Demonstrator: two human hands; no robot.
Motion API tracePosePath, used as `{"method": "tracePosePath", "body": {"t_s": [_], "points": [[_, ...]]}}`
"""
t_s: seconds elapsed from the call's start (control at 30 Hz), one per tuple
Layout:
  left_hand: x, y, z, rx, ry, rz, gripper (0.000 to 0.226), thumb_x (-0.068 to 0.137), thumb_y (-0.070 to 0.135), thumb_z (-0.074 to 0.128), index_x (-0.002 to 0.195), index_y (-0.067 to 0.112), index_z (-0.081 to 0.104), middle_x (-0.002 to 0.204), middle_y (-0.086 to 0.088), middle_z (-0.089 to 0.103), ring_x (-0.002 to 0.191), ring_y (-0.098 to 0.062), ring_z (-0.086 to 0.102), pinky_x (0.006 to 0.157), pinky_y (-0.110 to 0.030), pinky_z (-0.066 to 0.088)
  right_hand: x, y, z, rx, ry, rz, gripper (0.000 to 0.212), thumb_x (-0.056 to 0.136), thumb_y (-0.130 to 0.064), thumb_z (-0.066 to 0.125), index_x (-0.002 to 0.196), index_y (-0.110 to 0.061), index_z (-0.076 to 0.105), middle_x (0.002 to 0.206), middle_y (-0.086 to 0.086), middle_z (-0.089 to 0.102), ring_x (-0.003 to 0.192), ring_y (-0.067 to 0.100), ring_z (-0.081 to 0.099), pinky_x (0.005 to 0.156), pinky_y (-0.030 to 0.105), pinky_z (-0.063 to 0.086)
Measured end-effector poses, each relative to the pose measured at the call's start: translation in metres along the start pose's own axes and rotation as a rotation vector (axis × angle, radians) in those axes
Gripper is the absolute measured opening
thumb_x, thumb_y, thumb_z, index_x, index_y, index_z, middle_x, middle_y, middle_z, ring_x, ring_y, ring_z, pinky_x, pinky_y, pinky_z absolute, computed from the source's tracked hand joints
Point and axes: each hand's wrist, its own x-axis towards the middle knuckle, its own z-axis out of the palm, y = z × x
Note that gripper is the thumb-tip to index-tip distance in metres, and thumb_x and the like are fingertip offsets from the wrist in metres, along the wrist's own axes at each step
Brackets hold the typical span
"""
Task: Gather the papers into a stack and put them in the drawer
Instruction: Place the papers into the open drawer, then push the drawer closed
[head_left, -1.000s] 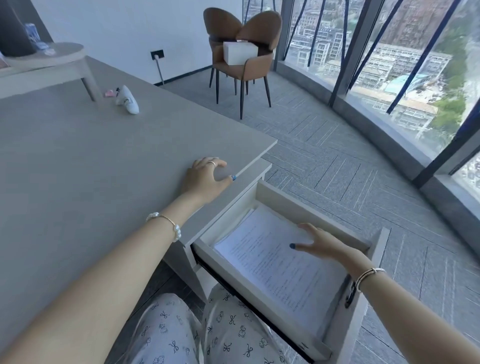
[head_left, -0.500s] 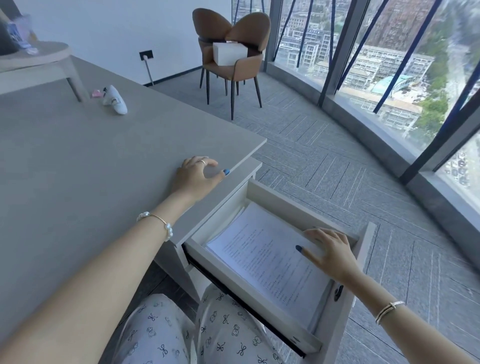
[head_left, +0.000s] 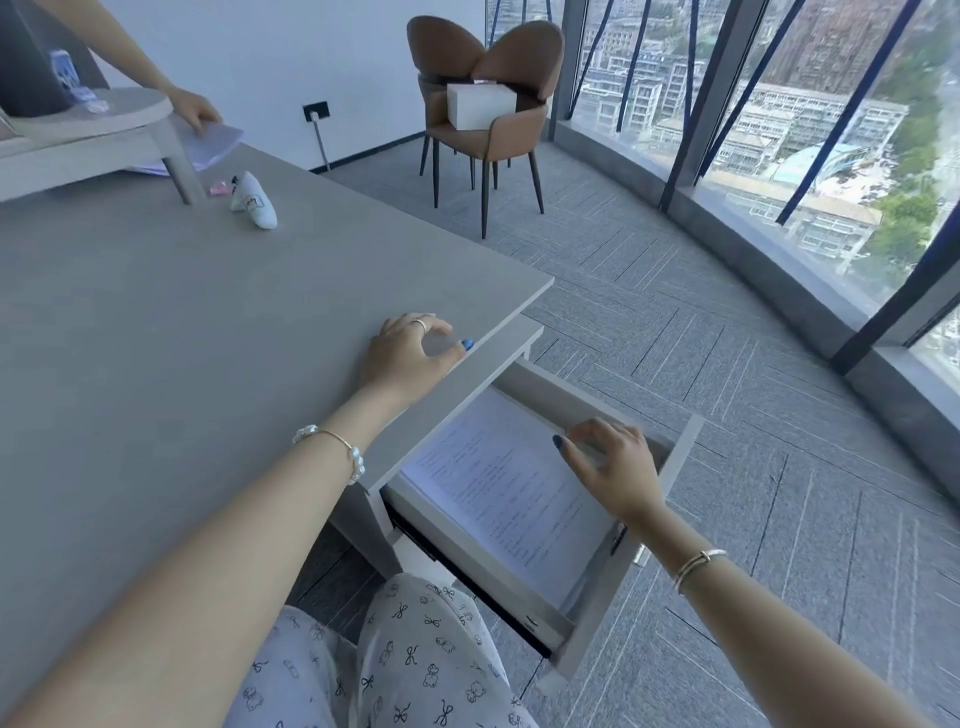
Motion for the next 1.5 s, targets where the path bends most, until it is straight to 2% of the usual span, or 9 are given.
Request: {"method": "tracePosePath", "body": {"t_s": [0.17, 0.27, 0.4, 0.57, 0.77, 0.9, 1.17, 1.33, 1.5], "points": [[0.001, -0.004, -0.001, -0.033, -0.007, -0.001, 0.035, 0.082, 0.046, 0.061, 0.107, 0.021, 0.064, 0.136, 0.000, 0.055, 0.130, -0.018, 0.041, 0.105, -0.029, 0.031, 0.020, -0.024, 0.018, 0.059, 0.032, 0.077, 0.033, 0.084, -0.046, 0.059, 0.093, -0.016, 0.067, 0.096, -0.004, 0.072, 0.092, 0.011, 0.062, 0.091, 0.028, 0.034], [0.000, -0.006, -0.001, -0.037, -0.016, 0.002, 0.034, 0.082, 0.046, 0.061, 0.106, 0.021, 0.064, 0.136, 0.001, 0.055, 0.130, -0.017, 0.040, 0.105, -0.029, 0.031, 0.013, -0.027, 0.018, 0.074, 0.066, 0.080, 0.040, 0.080, -0.048, 0.060, 0.106, -0.017, 0.065, 0.114, -0.001, 0.068, 0.114, 0.018, 0.057, 0.097, 0.030, 0.030], [0.002, -0.007, 0.000, -0.048, -0.002, -0.003, 0.033, 0.081, 0.045, 0.061, 0.104, 0.022, 0.065, 0.134, 0.001, 0.056, 0.130, -0.017, 0.041, 0.105, -0.030, 0.033, -0.020, -0.008, 0.003, 0.107, -0.002, 0.087, 0.071, 0.074, -0.058, 0.062, 0.135, -0.026, 0.043, 0.149, -0.003, 0.036, 0.143, 0.014, 0.020, 0.113, 0.032, 0.011], [0.002, -0.007, 0.000, -0.079, 0.002, -0.009, 0.032, 0.080, 0.045, 0.062, 0.103, 0.023, 0.065, 0.133, 0.000, 0.058, 0.129, -0.017, 0.041, 0.103, -0.030, 0.034, -0.043, 0.002, 0.004, 0.095, -0.151, 0.190, 0.103, 0.070, -0.068, 0.060, 0.149, -0.021, 0.015, 0.159, -0.007, 0.001, 0.144, 0.008, -0.011, 0.118, 0.036, 0.001], [0.002, -0.005, -0.001, -0.074, 0.001, -0.017, 0.033, 0.081, 0.045, 0.061, 0.104, 0.022, 0.064, 0.132, 0.001, 0.058, 0.129, -0.016, 0.041, 0.102, -0.029, 0.034, -0.033, -0.002, 0.017, 0.041, -0.188, 0.199, 0.101, 0.072, -0.074, 0.040, 0.150, -0.016, 0.013, 0.160, -0.003, -0.004, 0.143, 0.007, -0.019, 0.119, 0.036, -0.004], [0.003, -0.005, 0.000, -0.071, 0.004, -0.032, 0.032, 0.081, 0.043, 0.062, 0.103, 0.020, 0.065, 0.132, 0.000, 0.058, 0.129, -0.017, 0.041, 0.103, -0.029, 0.033, -0.017, -0.013, 0.031, 0.027, -0.214, 0.185, 0.105, 0.071, -0.076, 0.037, 0.150, -0.014, 0.007, 0.160, 0.001, -0.007, 0.144, 0.012, -0.019, 0.118, 0.035, -0.007], [0.000, -0.001, -0.004, -0.081, -0.008, -0.039, 0.030, 0.082, 0.037, 0.061, 0.106, 0.020, 0.065, 0.134, 0.001, 0.056, 0.129, -0.017, 0.040, 0.104, -0.029, 0.032, 0.004, -0.032, 0.042, 0.182, -0.292, 0.179, 0.121, 0.068, -0.068, 0.061, 0.149, -0.016, -0.012, 0.157, -0.002, -0.024, 0.143, 0.012, -0.023, 0.116, 0.033, -0.004], [0.001, -0.001, -0.002, -0.068, -0.003, -0.052, 0.027, 0.081, 0.036, 0.061, 0.104, 0.021, 0.065, 0.134, 0.002, 0.056, 0.128, -0.016, 0.040, 0.102, -0.027, 0.031, -0.017, -0.029, 0.045, 0.295, -0.493, 0.225, 0.136, 0.057, -0.067, 0.066, 0.145, -0.012, -0.022, 0.155, 0.001, -0.029, 0.141, 0.010, -0.025, 0.119, 0.036, -0.004], [0.001, 0.002, -0.004, -0.051, 0.001, -0.054, 0.035, 0.081, 0.037, 0.061, 0.112, 0.022, 0.061, 0.125, 0.002, 0.060, 0.123, -0.017, 0.044, 0.102, -0.031, 0.037, -0.015, -0.036, 0.060, 0.324, -0.472, 0.244, 0.140, 0.054, -0.062, 0.073, 0.145, -0.013, -0.023, 0.156, 0.000, -0.026, 0.136, 0.004, -0.023, 0.115, 0.027, -0.003]]}}
